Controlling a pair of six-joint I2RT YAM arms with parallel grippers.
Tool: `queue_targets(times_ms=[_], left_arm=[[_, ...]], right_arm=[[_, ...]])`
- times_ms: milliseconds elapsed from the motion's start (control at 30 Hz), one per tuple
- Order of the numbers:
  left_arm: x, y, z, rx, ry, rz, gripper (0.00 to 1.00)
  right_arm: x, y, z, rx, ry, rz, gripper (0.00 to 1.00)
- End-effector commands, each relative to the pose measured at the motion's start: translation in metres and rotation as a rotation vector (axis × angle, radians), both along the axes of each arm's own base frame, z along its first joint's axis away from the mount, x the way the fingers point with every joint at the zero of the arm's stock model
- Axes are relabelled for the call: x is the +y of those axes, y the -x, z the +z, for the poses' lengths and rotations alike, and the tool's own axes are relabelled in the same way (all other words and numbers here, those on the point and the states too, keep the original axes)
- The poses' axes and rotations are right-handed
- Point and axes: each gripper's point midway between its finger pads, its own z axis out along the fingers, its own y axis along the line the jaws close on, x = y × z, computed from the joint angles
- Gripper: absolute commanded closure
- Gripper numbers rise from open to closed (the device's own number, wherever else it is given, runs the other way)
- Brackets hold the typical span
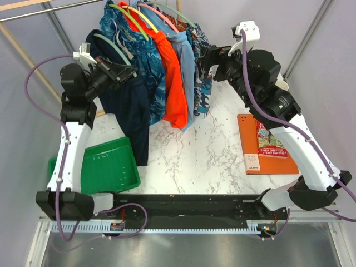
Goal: Place the shorts on the hanger
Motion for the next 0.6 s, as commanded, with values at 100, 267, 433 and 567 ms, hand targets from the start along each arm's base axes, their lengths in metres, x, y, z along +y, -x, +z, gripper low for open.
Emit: queue_targets(times_ms=[100,267,433,567], left_arm=[[-0.006,0.007,0.099,-0.427,-0.081,-0.052,0.98],[-0.005,-0.013,0.110,-0.466,-0.094,-0.045,0.98],[0.004,-0.031,0.108,-0.486,-0.137,-0.031,0.98],[0.008,-0.046,0.103,-0.474,-0.159,-0.019,0.98]], right_arm=[[-0.011,0.005,-0.004,-0.012,0.005,-0.010,0.02],[-0.014,0.005,-0.005,-0.014,0.002,-0.015,0.02],[-0.015,0.005,-0.011,-0.007,0.014,-0.015,0.02],[-0.015,0.004,-0.012,-0.010,0.021,-0.015,0.02]])
